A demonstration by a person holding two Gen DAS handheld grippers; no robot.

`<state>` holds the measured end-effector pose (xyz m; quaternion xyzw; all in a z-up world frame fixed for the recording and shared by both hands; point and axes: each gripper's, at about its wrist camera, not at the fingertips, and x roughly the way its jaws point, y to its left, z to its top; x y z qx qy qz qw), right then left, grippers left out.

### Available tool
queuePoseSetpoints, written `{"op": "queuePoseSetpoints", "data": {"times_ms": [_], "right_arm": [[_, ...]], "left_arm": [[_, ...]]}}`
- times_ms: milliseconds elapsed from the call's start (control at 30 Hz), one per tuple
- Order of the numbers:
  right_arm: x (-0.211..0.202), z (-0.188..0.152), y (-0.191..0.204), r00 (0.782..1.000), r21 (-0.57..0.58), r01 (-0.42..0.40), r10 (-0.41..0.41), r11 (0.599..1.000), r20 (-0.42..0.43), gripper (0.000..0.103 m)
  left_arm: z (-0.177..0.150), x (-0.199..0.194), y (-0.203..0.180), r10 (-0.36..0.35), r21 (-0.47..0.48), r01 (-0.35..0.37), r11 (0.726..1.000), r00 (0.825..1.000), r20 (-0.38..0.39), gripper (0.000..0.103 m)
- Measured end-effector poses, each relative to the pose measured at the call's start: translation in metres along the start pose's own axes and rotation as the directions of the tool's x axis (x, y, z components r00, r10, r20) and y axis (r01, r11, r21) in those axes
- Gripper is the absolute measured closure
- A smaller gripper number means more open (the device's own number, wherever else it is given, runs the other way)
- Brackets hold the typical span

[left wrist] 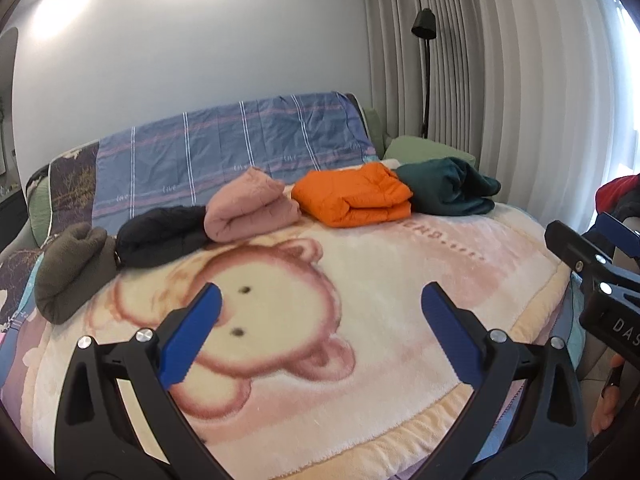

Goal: Fold large clothes

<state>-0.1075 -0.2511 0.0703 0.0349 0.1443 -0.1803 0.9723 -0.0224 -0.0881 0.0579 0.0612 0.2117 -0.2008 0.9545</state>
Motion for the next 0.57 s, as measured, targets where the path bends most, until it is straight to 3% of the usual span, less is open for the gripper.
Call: {"op": "queuePoseSetpoints", "data": {"times_ms": [567], "right_arm": [[0.009, -0.004, 0.003, 1.000, -0.008, -0.004, 0.004, 1.000, -0.029, 0.010]], "left_arm": [[-0.006, 0.011, -0.001, 0.004, 0.014, -0.004, 1.000, 0.999, -0.039, 0.002]]}}
